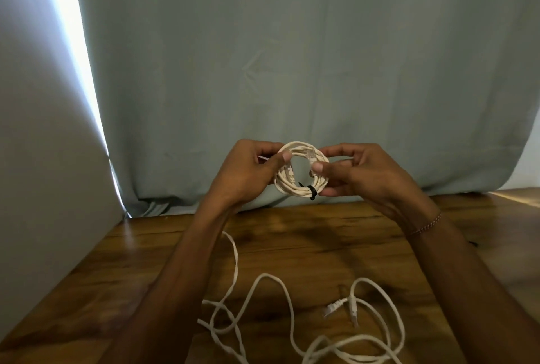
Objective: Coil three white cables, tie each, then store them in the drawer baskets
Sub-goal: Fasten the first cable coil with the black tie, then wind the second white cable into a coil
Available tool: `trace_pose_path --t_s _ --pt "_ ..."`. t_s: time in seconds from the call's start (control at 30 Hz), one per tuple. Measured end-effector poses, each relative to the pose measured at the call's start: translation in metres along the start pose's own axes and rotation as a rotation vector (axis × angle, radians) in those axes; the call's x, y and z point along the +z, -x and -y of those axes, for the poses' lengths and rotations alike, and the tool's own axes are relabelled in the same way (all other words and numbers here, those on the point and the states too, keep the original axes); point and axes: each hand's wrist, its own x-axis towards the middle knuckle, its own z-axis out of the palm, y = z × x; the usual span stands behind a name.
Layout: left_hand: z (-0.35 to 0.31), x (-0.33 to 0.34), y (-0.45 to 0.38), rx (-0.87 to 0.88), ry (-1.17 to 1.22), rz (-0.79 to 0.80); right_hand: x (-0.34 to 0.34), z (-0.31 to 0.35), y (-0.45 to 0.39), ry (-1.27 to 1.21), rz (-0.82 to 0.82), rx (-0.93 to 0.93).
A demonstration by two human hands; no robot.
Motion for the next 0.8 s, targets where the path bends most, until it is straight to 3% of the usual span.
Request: trace_pose_path --t_s 0.27,0.43,0.6,0.8 --pt "0.029 0.067 -0.004 -0.25 0.232 0.049 -0.047 -0.045 0.007 -0.106 -0.156 0.113" --pt "0.05 0.112 0.01 -0.332 0.085 0.225 -0.07 -0.099 0.003 -0.107 -0.273 0.22" --pt "0.059 0.134 0.031 -0.287 -0.226 0.643 -0.082 -0.145 -0.005 -0.041 -0.389 0.309" --pt "0.063 0.145 0.046 -0.275 -0.272 0.745 -0.087 -0.169 -0.01 0.083 -0.516 0.39"
